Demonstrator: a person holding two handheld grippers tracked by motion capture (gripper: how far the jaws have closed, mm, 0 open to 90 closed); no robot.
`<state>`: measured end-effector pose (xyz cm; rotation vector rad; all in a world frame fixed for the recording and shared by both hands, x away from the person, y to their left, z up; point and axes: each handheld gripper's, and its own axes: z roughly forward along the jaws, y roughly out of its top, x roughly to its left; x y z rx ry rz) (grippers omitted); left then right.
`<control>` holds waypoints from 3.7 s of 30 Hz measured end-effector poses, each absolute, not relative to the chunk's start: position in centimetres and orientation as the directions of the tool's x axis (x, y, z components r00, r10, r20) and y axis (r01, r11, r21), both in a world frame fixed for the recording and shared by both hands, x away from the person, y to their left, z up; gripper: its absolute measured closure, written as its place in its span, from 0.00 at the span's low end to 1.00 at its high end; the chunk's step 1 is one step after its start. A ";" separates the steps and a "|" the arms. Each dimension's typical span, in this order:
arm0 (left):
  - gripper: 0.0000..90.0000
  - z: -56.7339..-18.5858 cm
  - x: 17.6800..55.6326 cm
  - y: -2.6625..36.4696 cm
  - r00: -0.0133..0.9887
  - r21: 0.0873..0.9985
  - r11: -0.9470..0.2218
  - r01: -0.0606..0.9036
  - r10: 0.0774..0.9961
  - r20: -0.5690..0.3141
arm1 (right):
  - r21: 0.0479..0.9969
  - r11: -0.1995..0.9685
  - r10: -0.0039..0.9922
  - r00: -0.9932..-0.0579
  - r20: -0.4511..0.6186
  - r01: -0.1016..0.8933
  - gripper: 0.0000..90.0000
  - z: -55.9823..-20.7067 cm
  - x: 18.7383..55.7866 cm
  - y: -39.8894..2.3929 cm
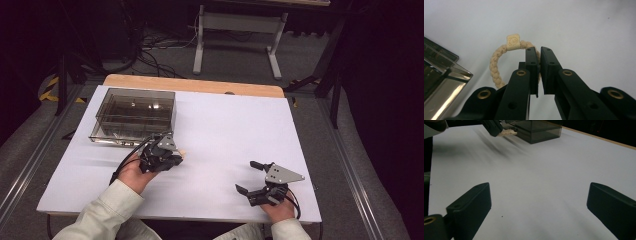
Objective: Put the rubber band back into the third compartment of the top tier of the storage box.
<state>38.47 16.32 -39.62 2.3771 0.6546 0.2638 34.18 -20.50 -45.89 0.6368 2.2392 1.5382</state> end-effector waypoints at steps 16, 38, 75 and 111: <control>0.95 -36.9 37.7 17.2 0.863 0.727 -0.597 0.339 0.505 0.012 | 0.936 0.310 0.544 -0.838 -0.032 0.165 0.07 -45.9 34.2 -20.5; 0.95 -34.3 37.6 18.9 0.856 0.773 -0.554 0.308 0.516 0.029 | 0.936 0.312 0.543 -0.839 -0.033 0.165 0.07 -45.9 34.2 -20.5; 0.95 -33.2 39.5 22.6 0.773 0.776 -0.514 0.366 0.632 0.053 | 0.934 0.316 0.545 -0.838 -0.035 0.166 0.07 -45.9 34.2 -20.4; 0.94 -35.7 42.2 22.6 0.754 0.711 -0.530 0.462 0.656 -0.002 | 0.934 0.316 0.547 -0.837 -0.035 0.167 0.07 -45.9 34.2 -20.4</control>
